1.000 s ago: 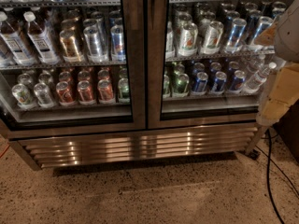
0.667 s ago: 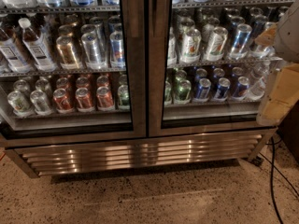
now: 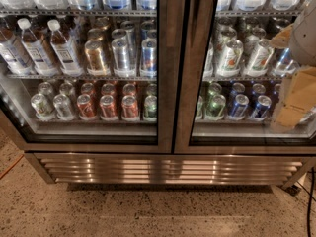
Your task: Open right fridge door
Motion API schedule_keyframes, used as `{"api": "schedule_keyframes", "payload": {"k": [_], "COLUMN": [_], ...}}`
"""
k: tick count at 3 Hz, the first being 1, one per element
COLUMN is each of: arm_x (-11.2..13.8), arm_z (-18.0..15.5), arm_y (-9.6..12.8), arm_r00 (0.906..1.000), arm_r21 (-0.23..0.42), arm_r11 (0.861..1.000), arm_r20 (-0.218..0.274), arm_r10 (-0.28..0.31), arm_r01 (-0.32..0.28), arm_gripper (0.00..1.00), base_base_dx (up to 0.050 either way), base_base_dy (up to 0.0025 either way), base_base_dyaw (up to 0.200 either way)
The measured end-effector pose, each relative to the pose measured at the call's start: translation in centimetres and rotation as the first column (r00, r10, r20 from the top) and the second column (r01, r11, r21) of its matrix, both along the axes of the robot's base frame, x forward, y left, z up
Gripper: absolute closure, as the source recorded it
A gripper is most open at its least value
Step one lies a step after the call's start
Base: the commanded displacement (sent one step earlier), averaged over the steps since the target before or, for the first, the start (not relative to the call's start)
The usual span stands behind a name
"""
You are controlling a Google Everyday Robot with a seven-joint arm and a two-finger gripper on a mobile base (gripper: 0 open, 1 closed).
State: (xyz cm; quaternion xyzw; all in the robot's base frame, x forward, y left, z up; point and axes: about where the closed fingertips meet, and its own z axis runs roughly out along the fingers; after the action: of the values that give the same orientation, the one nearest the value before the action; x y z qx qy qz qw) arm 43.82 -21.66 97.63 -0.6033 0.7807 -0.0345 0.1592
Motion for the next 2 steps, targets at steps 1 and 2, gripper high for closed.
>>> {"api": "schedule_keyframes", "payload": {"k": [1, 2], "arm_x": [0.04, 0.69], "arm_z": [0.15, 0.08], "arm_y": [0.01, 0.02], "arm_r00": [1.0, 0.9995], "arm_r21": [0.013, 0.112], "arm_r11": [1.0, 0.993], "arm_r20": [0.007, 0.005], "arm_r10": [-0.002, 0.03], "arm_r01": [0.002, -0.03], "arm_gripper": [0.0, 0.0], "base_base_dx": [0.0, 0.0], "base_base_dy": [0.0, 0.0], "base_base_dyaw": [0.0, 0.0]}}
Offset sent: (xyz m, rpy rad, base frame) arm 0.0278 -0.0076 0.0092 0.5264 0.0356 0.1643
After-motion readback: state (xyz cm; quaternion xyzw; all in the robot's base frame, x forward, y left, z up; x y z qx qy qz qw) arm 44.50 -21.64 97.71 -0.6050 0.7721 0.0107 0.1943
